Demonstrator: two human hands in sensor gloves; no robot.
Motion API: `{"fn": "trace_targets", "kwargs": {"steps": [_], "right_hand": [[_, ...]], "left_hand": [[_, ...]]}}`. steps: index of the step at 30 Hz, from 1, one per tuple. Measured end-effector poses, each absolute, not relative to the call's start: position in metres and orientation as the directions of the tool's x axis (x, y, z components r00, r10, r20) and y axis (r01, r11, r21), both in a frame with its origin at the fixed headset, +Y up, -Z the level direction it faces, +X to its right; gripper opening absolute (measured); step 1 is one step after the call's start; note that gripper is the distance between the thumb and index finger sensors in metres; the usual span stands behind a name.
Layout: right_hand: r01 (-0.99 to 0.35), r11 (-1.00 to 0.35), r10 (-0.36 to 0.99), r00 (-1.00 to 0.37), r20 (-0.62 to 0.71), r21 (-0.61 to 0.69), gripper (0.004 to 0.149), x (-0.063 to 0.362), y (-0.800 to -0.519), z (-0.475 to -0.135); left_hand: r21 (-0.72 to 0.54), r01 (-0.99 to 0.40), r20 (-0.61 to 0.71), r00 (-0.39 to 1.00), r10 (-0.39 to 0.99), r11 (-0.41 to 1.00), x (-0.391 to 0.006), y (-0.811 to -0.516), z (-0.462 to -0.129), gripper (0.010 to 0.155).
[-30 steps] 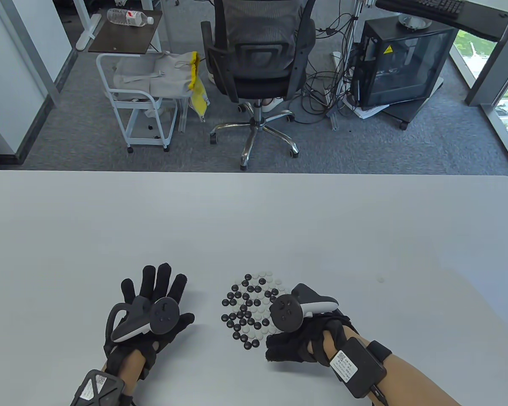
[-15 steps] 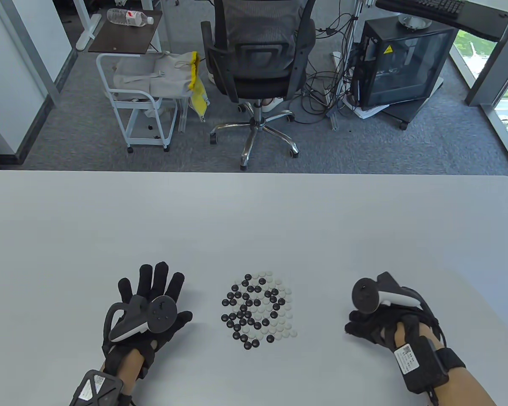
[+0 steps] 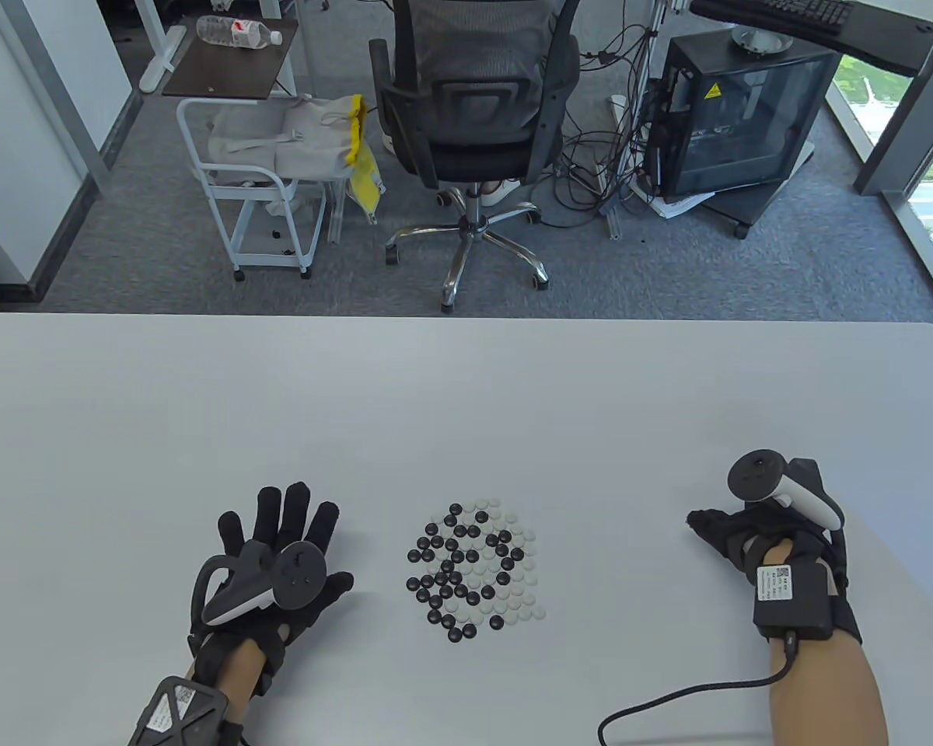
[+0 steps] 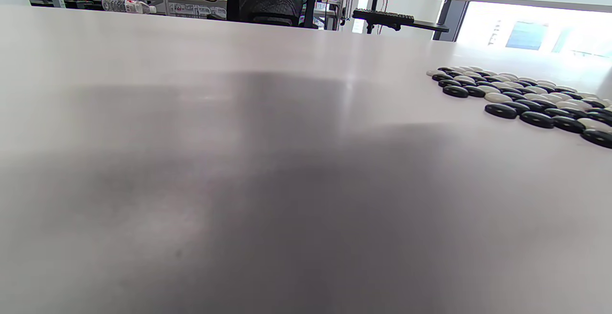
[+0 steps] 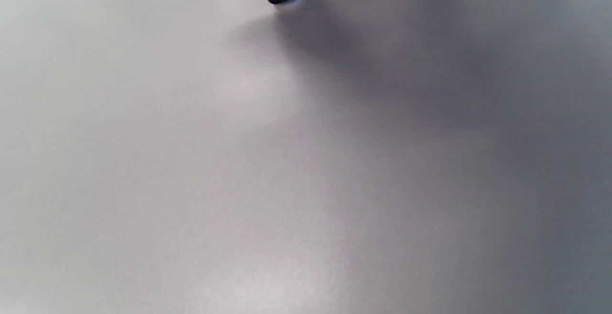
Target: Go stone sorting task
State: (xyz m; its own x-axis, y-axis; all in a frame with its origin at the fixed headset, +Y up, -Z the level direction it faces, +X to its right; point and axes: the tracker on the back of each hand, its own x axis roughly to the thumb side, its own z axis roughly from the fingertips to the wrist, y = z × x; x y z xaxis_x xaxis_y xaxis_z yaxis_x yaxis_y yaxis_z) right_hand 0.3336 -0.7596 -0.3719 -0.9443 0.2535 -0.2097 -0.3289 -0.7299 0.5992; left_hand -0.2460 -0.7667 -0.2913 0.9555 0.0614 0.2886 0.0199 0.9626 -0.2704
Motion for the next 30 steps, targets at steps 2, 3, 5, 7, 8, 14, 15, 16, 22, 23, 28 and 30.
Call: {"fn": "trace_targets", "kwargs": {"steps": [2, 3, 5, 7, 8, 14, 15, 16, 22, 23, 28, 30], "right_hand": [[-0.342, -0.762, 0.285, -0.940, -0.190, 0.550, 0.071, 0.331, -0.751, -0.373], [-0.353, -0.773, 0.316, -0.935, -0.162, 0.528, 0.070, 0.326, -0.746, -0.373], [-0.358, -0.765, 0.350, -0.929, -0.122, 0.535, 0.071, 0.314, -0.738, -0.373], [-0.330, -0.741, 0.376, -0.925, -0.046, 0.585, 0.071, 0.292, -0.730, -0.371], [-0.307, -0.727, 0.383, -0.924, -0.008, 0.614, 0.071, 0.281, -0.728, -0.370], [-0.059, -0.695, 0.335, -0.908, 0.250, 0.716, 0.068, 0.202, -0.730, -0.350], [-0.033, -0.688, 0.344, -0.895, 0.286, 0.725, 0.068, 0.189, -0.731, -0.346], [-0.006, -0.682, 0.352, -0.879, 0.321, 0.731, 0.068, 0.176, -0.733, -0.342], [0.093, -0.654, 0.379, -0.818, 0.432, 0.751, 0.068, 0.129, -0.747, -0.327], [0.103, -0.652, 0.381, -0.812, 0.441, 0.752, 0.068, 0.124, -0.750, -0.326], [0.112, -0.637, 0.387, -0.809, 0.442, 0.763, 0.067, 0.118, -0.763, -0.327], [0.096, -0.642, 0.386, -0.817, 0.428, 0.761, 0.066, 0.124, -0.762, -0.330]], "left_hand": [[-0.272, 0.019, 0.286, 0.956, 0.062, 0.962, -0.247, -0.767, -0.291, 0.087], [-0.272, 0.015, 0.286, 0.956, 0.066, 0.962, -0.247, -0.767, -0.292, 0.087], [-0.271, 0.016, 0.286, 0.956, 0.065, 0.962, -0.247, -0.767, -0.292, 0.087], [-0.268, 0.017, 0.288, 0.956, 0.064, 0.963, -0.247, -0.767, -0.292, 0.087], [-0.267, 0.018, 0.289, 0.955, 0.062, 0.964, -0.247, -0.767, -0.292, 0.087], [-0.269, 0.028, 0.290, 0.955, 0.054, 0.963, -0.246, -0.767, -0.291, 0.087], [-0.270, 0.028, 0.291, 0.955, 0.053, 0.962, -0.246, -0.767, -0.291, 0.087], [-0.270, 0.029, 0.291, 0.955, 0.053, 0.962, -0.246, -0.767, -0.291, 0.087], [-0.267, 0.025, 0.291, 0.955, 0.055, 0.963, -0.246, -0.767, -0.291, 0.087], [-0.267, 0.024, 0.290, 0.955, 0.057, 0.964, -0.246, -0.767, -0.291, 0.087], [-0.267, 0.020, 0.289, 0.956, 0.060, 0.964, -0.247, -0.767, -0.290, 0.087], [-0.265, 0.017, 0.289, 0.955, 0.062, 0.964, -0.247, -0.766, -0.290, 0.087]]}}
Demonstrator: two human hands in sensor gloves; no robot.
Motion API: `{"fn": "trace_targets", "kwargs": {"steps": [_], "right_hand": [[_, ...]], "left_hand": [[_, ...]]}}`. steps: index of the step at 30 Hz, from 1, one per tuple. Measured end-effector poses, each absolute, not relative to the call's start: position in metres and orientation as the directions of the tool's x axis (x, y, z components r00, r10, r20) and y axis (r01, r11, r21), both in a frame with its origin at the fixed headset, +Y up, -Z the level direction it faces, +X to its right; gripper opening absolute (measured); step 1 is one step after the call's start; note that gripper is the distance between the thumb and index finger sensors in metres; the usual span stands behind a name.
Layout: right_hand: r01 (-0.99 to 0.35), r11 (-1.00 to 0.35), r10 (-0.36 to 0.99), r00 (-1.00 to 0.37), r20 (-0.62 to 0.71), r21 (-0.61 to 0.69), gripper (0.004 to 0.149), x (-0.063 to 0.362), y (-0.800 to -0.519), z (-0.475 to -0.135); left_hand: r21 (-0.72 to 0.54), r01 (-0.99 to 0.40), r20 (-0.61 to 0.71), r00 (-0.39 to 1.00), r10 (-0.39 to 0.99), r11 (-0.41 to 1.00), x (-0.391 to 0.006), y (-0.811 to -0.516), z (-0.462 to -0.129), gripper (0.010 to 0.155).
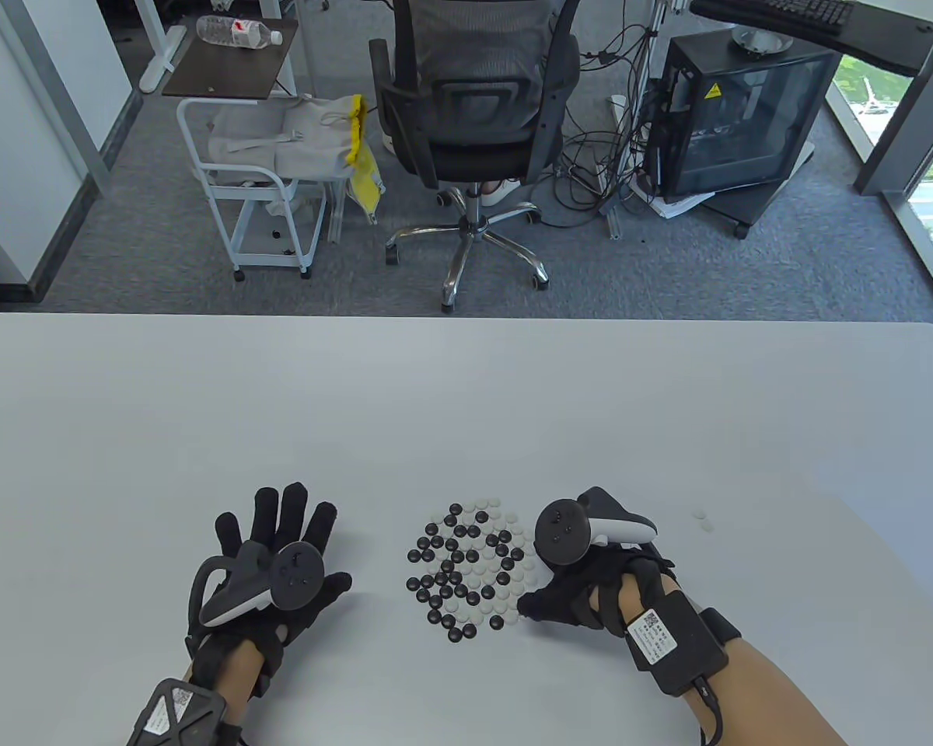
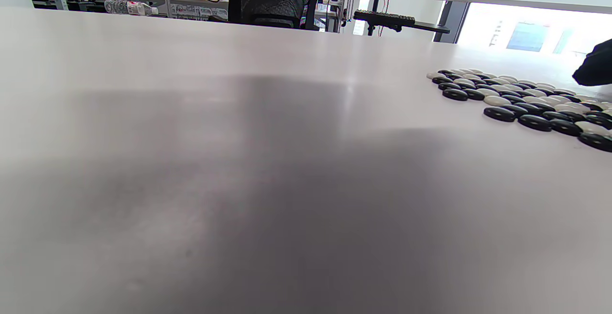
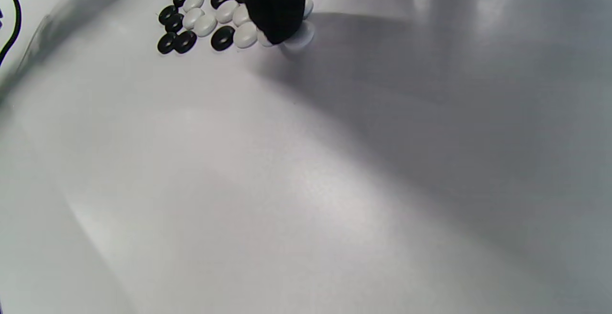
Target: Go stone sorting task
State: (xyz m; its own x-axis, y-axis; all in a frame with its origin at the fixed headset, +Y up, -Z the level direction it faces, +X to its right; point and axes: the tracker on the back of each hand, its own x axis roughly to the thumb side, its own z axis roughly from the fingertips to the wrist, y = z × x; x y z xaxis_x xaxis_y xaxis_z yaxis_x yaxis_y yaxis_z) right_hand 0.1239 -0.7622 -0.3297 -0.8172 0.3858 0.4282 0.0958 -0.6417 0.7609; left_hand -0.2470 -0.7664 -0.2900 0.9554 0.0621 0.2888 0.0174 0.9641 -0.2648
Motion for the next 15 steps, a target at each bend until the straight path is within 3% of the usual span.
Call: {"fn": "trace_targets", "kwargs": {"steps": [2, 8, 15], "right_hand": [[0.091, -0.659, 0.341, -0.849, 0.404, 0.747, 0.065, 0.137, -0.760, -0.338], [-0.052, -0.706, 0.207, -0.969, 0.135, 0.707, 0.067, 0.208, -0.752, -0.377], [-0.128, -0.735, 0.138, -0.990, -0.038, 0.666, 0.068, 0.254, -0.750, -0.387]], "left_hand": [[-0.263, 0.014, 0.289, 0.955, 0.065, 0.965, -0.247, -0.766, -0.290, 0.087], [-0.267, 0.014, 0.289, 0.955, 0.066, 0.964, -0.248, -0.767, -0.290, 0.087], [-0.268, 0.005, 0.284, 0.956, 0.074, 0.963, -0.249, -0.766, -0.290, 0.087]]}}
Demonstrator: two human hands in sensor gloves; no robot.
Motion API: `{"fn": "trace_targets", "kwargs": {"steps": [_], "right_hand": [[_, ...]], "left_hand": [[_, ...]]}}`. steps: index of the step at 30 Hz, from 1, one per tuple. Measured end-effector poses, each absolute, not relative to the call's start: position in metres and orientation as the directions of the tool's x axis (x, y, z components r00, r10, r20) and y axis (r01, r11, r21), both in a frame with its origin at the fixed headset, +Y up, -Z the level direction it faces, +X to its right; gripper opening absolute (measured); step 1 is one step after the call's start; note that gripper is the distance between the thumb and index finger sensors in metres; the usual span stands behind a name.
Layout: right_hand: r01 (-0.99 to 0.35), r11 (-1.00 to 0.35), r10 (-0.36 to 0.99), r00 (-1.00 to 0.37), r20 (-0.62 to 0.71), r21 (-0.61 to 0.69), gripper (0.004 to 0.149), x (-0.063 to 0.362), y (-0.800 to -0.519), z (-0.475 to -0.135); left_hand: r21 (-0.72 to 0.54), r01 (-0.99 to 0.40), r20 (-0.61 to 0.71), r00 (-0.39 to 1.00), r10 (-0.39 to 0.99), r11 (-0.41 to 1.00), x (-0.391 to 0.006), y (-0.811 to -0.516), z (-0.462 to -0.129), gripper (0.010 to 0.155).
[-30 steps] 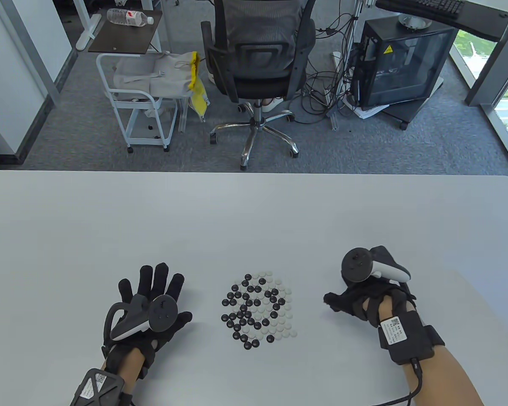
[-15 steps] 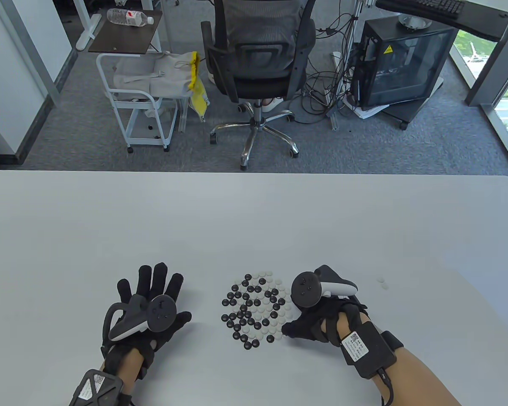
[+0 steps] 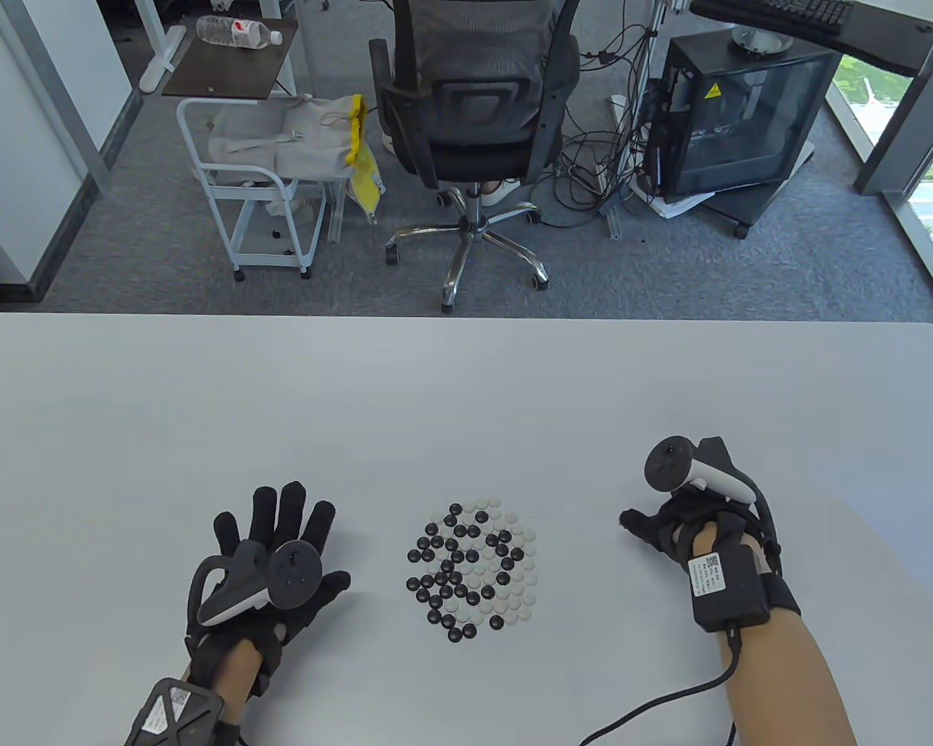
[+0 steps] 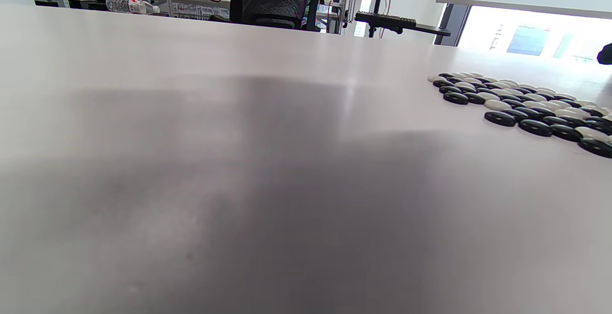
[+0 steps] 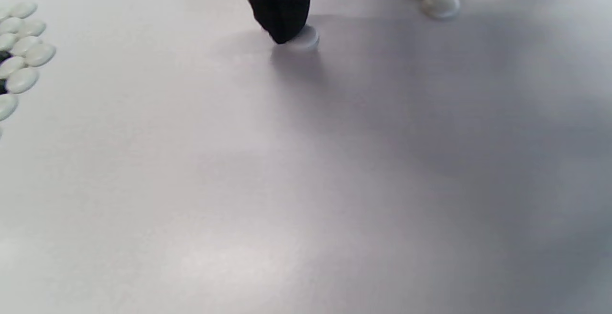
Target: Go stone sorting task
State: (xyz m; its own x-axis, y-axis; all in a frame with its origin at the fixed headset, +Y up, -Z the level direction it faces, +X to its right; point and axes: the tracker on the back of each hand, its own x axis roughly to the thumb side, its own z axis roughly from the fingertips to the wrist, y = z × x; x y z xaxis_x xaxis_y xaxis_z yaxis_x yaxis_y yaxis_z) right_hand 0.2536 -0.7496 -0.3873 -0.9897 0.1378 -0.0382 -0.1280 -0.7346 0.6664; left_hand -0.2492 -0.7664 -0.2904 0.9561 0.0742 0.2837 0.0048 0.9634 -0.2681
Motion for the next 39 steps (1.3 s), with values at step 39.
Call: {"fn": "trace_targets", "kwargs": {"steps": [39], "right_hand": [[0.075, -0.651, 0.394, -0.817, 0.421, 0.756, 0.068, 0.107, -0.761, -0.334]], "left_hand": [[-0.273, 0.001, 0.266, 0.961, 0.075, 0.962, -0.253, -0.765, -0.291, 0.087]]}}
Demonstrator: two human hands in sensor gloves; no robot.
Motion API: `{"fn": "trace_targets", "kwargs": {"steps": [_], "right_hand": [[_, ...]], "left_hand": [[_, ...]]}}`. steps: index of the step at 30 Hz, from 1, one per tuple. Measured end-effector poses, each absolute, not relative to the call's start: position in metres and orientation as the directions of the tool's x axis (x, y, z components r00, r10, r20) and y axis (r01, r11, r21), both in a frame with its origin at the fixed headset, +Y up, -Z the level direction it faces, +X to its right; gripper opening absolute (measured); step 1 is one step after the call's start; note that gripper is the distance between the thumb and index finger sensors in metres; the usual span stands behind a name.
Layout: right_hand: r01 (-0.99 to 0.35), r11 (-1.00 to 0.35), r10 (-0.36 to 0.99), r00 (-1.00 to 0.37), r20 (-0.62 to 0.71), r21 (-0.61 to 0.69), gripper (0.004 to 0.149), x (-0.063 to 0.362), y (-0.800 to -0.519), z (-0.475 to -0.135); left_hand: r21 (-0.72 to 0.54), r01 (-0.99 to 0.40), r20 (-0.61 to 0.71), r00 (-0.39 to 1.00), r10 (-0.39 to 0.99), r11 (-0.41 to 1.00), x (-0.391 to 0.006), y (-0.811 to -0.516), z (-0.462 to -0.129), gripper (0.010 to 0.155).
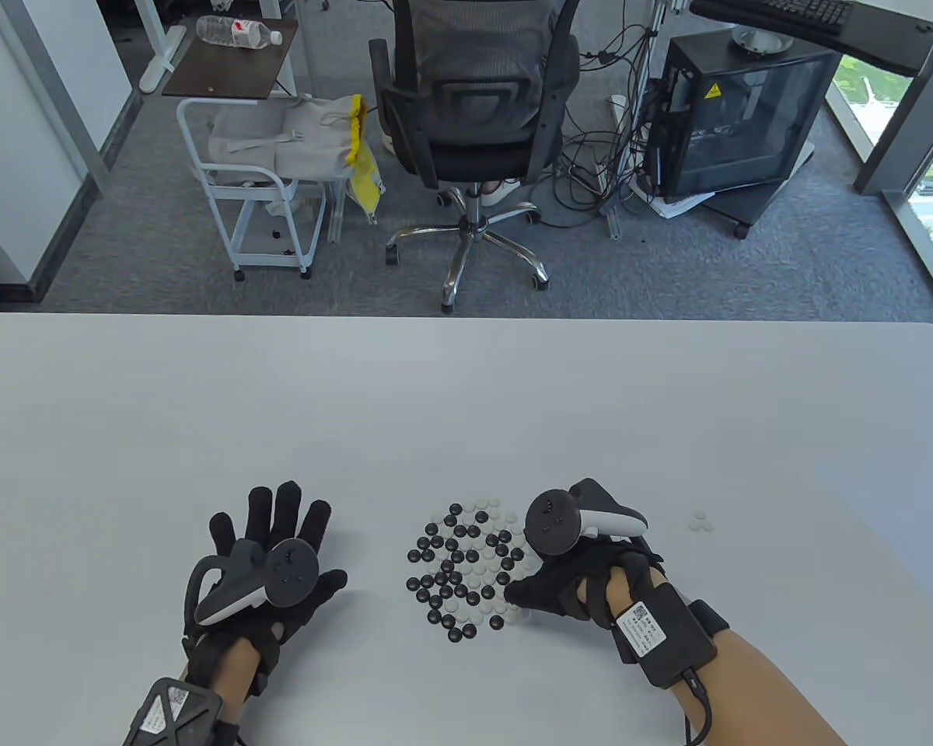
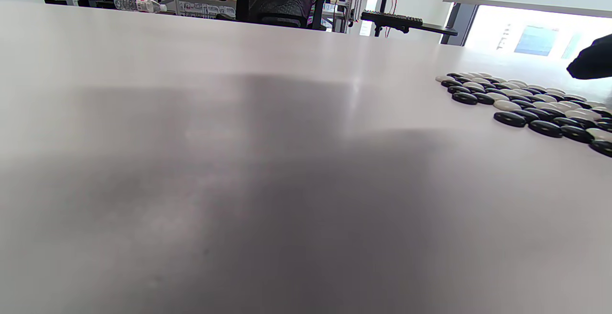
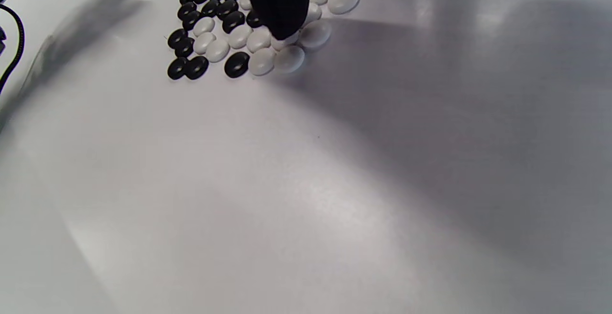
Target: Go stone sorting task
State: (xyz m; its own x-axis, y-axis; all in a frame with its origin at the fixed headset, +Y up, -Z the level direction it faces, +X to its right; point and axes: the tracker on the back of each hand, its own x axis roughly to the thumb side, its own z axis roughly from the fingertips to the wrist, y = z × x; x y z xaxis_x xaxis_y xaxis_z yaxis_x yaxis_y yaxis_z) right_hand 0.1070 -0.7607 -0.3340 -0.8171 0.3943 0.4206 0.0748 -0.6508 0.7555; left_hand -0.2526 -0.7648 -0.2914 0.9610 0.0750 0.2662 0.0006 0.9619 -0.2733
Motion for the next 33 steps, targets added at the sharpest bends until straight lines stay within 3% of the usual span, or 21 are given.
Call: {"fn": "trace_targets", "kwargs": {"steps": [6, 12, 18, 33], "right_hand": [[0.034, -0.671, 0.332, -0.880, 0.340, 0.741, 0.068, 0.139, -0.759, -0.347], [-0.073, -0.731, 0.200, -0.973, 0.111, 0.678, 0.069, 0.199, -0.754, -0.380], [-0.175, -0.766, 0.168, -0.983, -0.070, 0.619, 0.069, 0.245, -0.754, -0.393], [-0.234, -0.789, 0.145, -0.970, -0.197, 0.568, 0.070, 0.284, -0.755, -0.392]], "left_hand": [[-0.266, -0.008, 0.269, 0.960, 0.082, 0.964, -0.253, -0.764, -0.291, 0.087], [-0.269, -0.007, 0.265, 0.961, 0.081, 0.963, -0.254, -0.764, -0.291, 0.087], [-0.269, -0.006, 0.265, 0.961, 0.080, 0.963, -0.254, -0.764, -0.291, 0.087], [-0.279, -0.012, 0.257, 0.963, 0.087, 0.960, -0.255, -0.764, -0.291, 0.087]]}}
